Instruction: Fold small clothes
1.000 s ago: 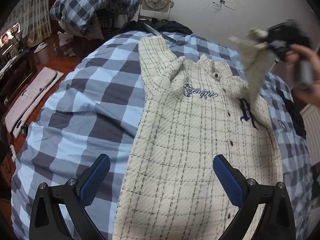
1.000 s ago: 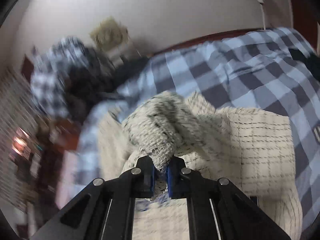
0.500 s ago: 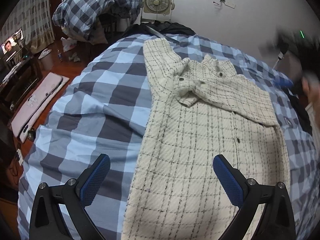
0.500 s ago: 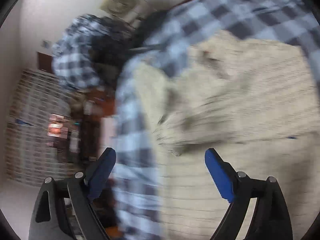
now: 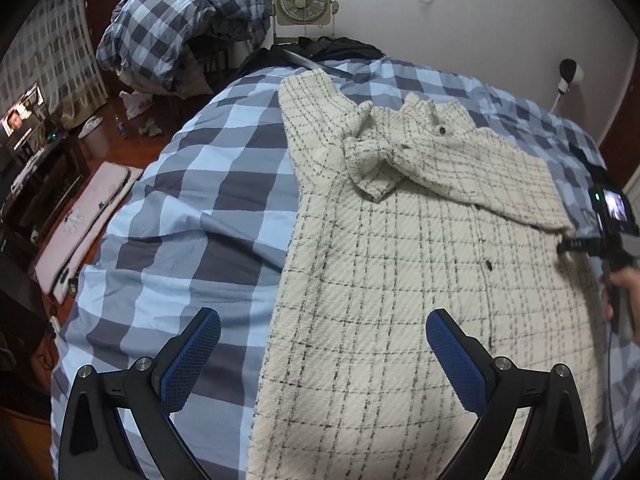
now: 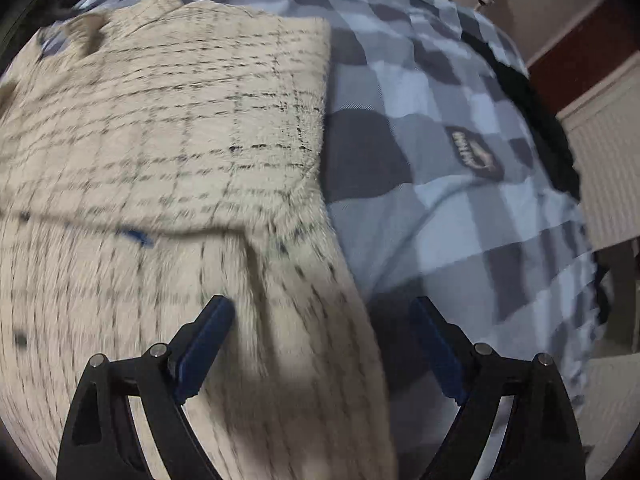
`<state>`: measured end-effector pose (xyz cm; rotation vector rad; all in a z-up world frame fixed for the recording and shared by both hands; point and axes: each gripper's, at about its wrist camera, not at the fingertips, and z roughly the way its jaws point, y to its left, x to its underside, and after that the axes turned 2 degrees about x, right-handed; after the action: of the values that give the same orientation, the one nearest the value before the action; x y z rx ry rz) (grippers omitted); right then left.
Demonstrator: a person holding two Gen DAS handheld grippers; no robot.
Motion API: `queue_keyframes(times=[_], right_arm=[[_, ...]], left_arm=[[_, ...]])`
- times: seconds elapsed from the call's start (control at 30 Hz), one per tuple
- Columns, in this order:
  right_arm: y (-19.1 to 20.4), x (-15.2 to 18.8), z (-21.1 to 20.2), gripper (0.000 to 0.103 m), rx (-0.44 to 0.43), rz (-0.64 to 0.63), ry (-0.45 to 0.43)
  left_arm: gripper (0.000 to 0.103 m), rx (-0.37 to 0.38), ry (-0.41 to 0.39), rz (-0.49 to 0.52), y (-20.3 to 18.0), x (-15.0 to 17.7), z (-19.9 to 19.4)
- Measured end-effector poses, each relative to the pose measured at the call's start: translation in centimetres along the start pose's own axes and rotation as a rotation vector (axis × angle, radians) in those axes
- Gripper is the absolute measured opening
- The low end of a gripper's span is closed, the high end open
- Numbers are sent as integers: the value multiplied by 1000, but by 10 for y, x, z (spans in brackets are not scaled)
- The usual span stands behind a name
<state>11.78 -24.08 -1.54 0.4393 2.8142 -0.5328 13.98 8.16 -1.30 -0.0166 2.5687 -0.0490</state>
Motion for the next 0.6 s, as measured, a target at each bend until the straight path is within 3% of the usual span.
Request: queue_keyframes(times=[0.13,0.2,0.27,0.37,0.4,0.43,0.5,0.6], right_arm=[[0,-18,1,88,-32,73,-50],[-20,-23,-9,88,16,166,-135],[-53,-25,-11,88,45,279,-163],[-99,-17,4,89,-10,428,-127],[-104,-14,13,89,6,436,-110],[-103,-12,20,97,12,414,-88],[-95,-8,50,99,1,330,44],[-105,1,39,101,-92,376,55]], left_arm=[[103,-22,20,20,-4,3,8],[103,-26,28,33,-7,4,10],[103,-26,32,48,-10,5,12],[103,-26,31,77,-15,6,12],[103,-26,30,81,-16,6,12],[103,-25,30,85,-17,6,11],[103,-19,30,82,-16,5,10],[103,-14,25,55,-10,3,7]])
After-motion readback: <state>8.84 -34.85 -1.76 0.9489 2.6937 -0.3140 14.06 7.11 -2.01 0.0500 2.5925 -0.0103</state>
